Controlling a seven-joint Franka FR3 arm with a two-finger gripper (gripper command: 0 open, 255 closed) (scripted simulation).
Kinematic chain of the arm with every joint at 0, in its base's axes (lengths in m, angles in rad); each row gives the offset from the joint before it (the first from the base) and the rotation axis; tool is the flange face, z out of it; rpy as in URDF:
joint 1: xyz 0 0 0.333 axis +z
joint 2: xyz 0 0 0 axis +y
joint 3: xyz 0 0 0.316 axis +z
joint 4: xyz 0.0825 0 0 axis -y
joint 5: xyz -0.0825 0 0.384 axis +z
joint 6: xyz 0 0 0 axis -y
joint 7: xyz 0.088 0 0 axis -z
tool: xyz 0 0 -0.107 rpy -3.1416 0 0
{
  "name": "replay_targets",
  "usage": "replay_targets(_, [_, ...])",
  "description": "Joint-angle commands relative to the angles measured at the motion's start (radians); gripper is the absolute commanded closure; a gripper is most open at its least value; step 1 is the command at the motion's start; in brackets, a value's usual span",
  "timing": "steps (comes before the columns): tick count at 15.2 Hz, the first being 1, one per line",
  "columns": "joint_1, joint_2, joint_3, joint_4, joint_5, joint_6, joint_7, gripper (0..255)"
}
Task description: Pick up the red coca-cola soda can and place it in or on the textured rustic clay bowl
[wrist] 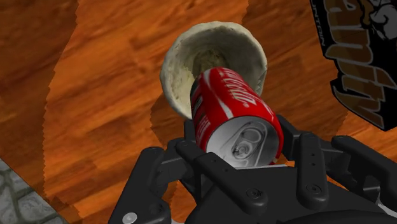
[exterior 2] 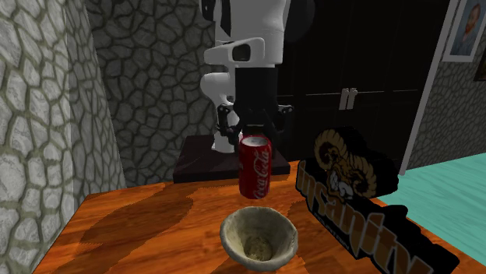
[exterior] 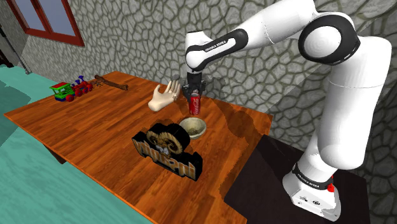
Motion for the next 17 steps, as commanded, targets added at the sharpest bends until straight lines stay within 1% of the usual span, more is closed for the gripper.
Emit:
replay_targets(1, [0.001,0.011,0.001,-0.009,0.001,0.021,0.003,255])
replay_targets(16, [-0.001,0.111,0.005,-0.086,0.012,0.198,-0.005,255])
replay_targets(17, [-0.001,0.111,0.005,-0.086,0.012,0.198,-0.005,255])
